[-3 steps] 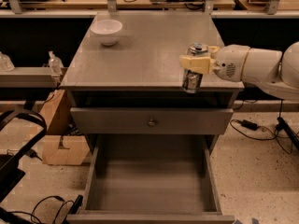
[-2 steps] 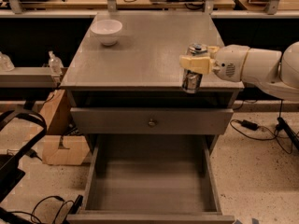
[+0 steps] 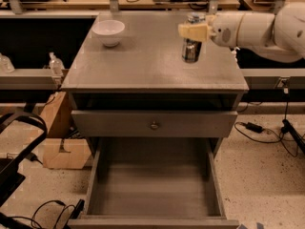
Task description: Pick redbull can from middle drawer and place on counter
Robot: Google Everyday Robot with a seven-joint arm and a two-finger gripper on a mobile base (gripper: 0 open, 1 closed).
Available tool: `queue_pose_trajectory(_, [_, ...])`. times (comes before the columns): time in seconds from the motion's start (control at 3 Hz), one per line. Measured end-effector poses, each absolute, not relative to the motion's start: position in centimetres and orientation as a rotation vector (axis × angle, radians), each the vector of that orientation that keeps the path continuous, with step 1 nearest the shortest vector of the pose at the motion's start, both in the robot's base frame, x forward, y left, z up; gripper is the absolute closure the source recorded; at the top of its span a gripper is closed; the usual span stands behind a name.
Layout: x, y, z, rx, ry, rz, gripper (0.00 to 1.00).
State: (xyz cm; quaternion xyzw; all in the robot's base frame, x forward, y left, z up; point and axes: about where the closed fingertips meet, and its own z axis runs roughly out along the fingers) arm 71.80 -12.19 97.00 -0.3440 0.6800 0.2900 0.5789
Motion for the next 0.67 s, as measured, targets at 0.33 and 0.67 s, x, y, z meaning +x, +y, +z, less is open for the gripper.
queue_pose_trajectory(0.33, [76.8,-11.5,98.2,-0.794,1.562,0.68,1.0])
queue_pose_trajectory(0.67, [82.8,-11.3,97.9,-0.731,1.516,0.648,1.0])
